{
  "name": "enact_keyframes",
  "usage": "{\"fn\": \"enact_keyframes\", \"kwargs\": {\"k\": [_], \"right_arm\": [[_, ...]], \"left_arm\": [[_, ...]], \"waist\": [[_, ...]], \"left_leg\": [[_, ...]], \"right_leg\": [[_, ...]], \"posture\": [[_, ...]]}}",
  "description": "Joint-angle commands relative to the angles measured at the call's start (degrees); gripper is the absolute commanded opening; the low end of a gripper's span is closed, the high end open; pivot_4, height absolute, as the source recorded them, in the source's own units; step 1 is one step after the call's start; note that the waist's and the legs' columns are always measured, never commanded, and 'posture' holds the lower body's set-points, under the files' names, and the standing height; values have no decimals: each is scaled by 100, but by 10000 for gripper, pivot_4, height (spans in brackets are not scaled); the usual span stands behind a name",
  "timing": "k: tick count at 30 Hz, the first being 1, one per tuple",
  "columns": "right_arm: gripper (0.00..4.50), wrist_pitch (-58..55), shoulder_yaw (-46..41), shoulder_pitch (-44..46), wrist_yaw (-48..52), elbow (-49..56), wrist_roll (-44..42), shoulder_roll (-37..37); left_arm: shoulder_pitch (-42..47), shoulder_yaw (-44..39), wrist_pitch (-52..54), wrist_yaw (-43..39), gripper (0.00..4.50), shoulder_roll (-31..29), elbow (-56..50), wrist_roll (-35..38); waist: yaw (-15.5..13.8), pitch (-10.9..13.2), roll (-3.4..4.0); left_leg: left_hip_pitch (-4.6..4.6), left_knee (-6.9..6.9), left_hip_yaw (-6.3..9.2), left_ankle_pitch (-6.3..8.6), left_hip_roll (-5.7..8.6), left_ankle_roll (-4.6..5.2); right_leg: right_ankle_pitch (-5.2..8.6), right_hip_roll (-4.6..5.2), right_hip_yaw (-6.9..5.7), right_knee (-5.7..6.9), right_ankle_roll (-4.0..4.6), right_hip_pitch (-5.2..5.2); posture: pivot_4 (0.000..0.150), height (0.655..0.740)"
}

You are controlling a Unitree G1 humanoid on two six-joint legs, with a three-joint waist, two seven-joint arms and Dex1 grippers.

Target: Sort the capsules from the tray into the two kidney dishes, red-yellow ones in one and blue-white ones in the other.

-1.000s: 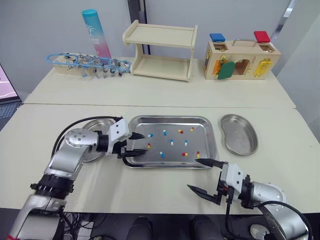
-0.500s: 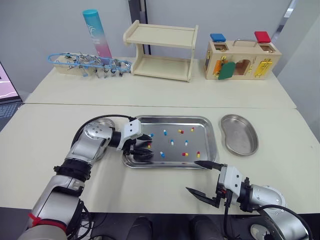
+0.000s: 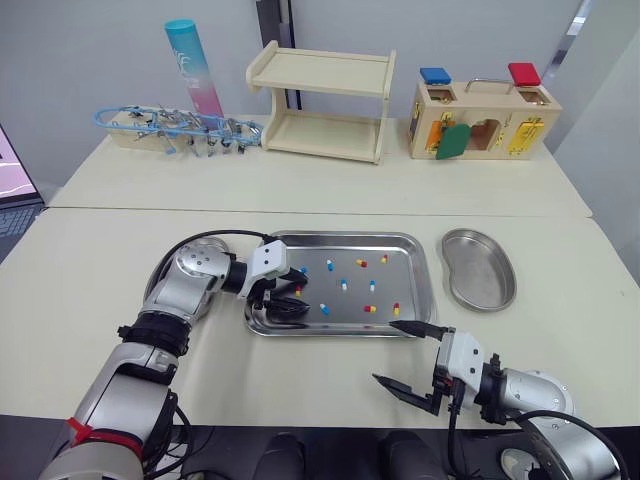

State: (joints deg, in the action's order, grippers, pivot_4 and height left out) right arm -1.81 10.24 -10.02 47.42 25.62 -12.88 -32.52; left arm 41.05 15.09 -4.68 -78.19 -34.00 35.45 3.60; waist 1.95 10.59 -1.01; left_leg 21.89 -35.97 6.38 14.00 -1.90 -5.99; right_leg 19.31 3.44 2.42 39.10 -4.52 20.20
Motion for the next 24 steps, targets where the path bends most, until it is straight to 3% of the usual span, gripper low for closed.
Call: {"fn": "enact_keyframes", "kwargs": {"k": [1, 24], "right_arm": [[45000, 8, -46, 59, -5, 256, -77, -22], [45000, -108, 5, 240, -2, 236, -66, -1]], "left_arm": [[70, 107, -56, -22, 29524, -48, 52, -255], [16, 148, 431, -158, 29524, -177, -196, -366]], "waist": [[-2, 0, 0], [0, 0, 0]], "left_leg": [[0, -1, 0, 0, 0, 0], [-1, -1, 1, 0, 0, 0]], "right_leg": [[0, 0, 0, 0, 0, 0], [0, 0, 0, 1, 0, -1]], "posture": [[1500, 7400], [1500, 7400]]}}
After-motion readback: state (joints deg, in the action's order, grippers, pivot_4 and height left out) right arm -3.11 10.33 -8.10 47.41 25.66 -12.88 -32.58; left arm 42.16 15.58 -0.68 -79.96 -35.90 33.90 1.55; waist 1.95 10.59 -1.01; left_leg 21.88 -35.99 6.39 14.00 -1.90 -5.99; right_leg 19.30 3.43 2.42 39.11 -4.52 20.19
